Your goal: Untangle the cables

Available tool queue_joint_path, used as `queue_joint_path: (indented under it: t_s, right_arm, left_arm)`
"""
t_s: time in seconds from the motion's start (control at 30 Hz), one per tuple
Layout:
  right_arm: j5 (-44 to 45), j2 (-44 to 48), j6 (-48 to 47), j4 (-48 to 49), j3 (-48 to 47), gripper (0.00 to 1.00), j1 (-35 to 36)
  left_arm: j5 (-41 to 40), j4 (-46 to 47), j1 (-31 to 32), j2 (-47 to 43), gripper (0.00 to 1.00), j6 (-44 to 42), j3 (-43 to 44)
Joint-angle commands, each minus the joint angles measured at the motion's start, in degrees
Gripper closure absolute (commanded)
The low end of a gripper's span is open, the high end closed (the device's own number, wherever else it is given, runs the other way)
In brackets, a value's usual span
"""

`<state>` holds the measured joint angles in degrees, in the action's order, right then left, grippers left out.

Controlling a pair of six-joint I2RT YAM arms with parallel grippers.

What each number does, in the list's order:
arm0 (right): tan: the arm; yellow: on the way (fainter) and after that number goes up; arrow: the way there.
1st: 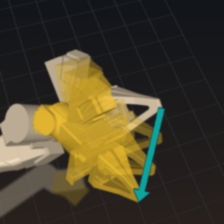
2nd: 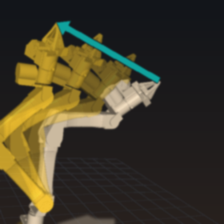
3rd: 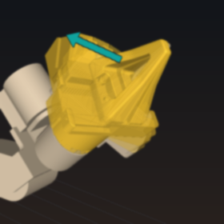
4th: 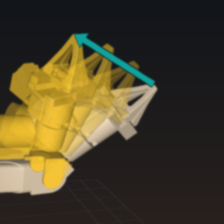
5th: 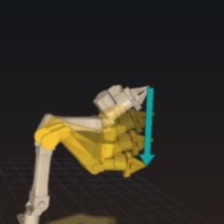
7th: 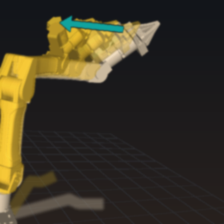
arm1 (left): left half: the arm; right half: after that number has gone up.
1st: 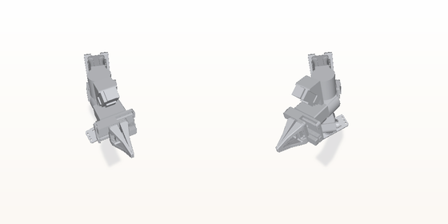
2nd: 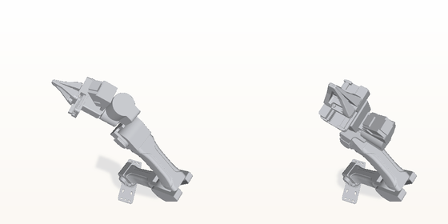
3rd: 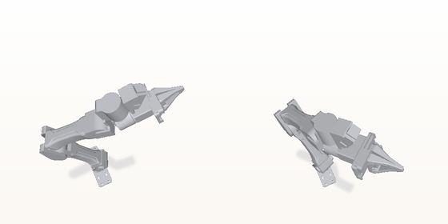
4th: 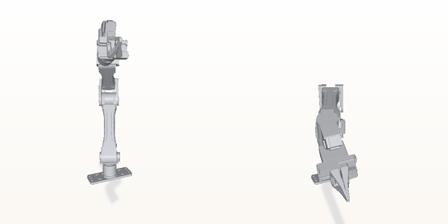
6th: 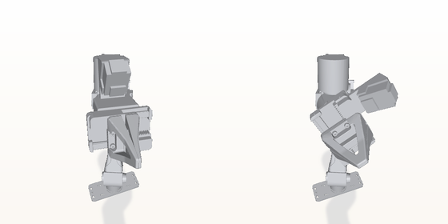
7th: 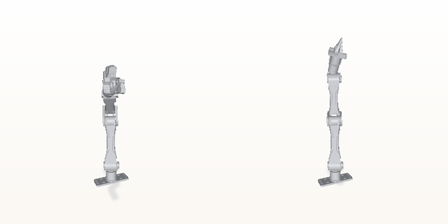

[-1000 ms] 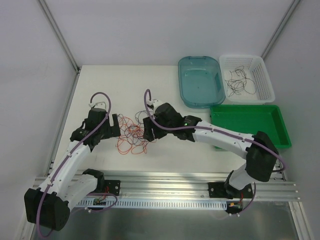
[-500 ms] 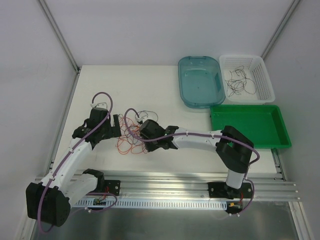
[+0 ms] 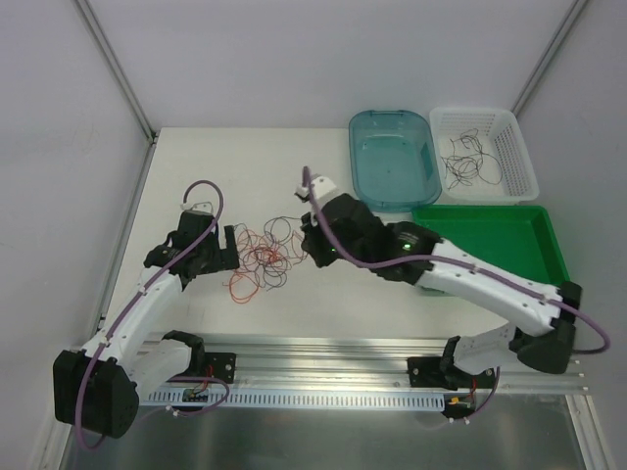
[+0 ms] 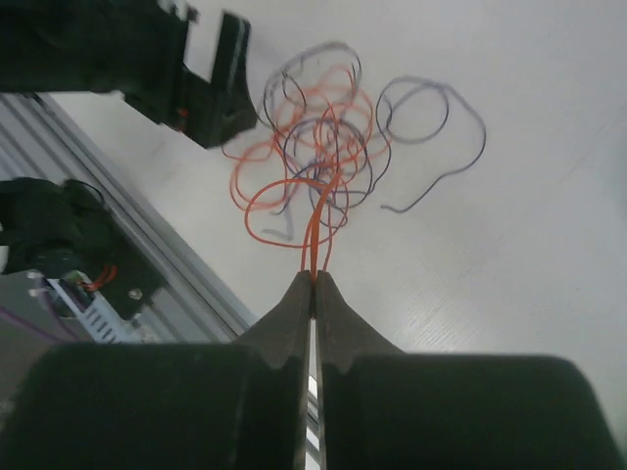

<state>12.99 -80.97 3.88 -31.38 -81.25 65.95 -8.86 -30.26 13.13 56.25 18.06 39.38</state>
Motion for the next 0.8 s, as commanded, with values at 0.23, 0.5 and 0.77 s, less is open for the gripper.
queue_joint_path:
  t_s: [0.23, 0.5, 0.77]
  right_arm:
    - [4.15, 23.22, -9.32, 5.18, -1.89, 0.99, 0.32]
    - [3.09, 22.0, -12.22, 4.66, -6.54, 0.99, 0.4]
    - [4.84, 12.87, -17.76, -2.64, -21.31, 0.99, 0.23]
  left_arm:
    - [1.57, 0.38, -0.03, 0.79, 0.01, 0.39, 1.84]
    - [4.11, 0.47, -0.03, 0.71, 0.01, 0.04, 1.76]
    - [5.87, 0.47, -0.03, 0.88, 0.01, -0.75, 1.85]
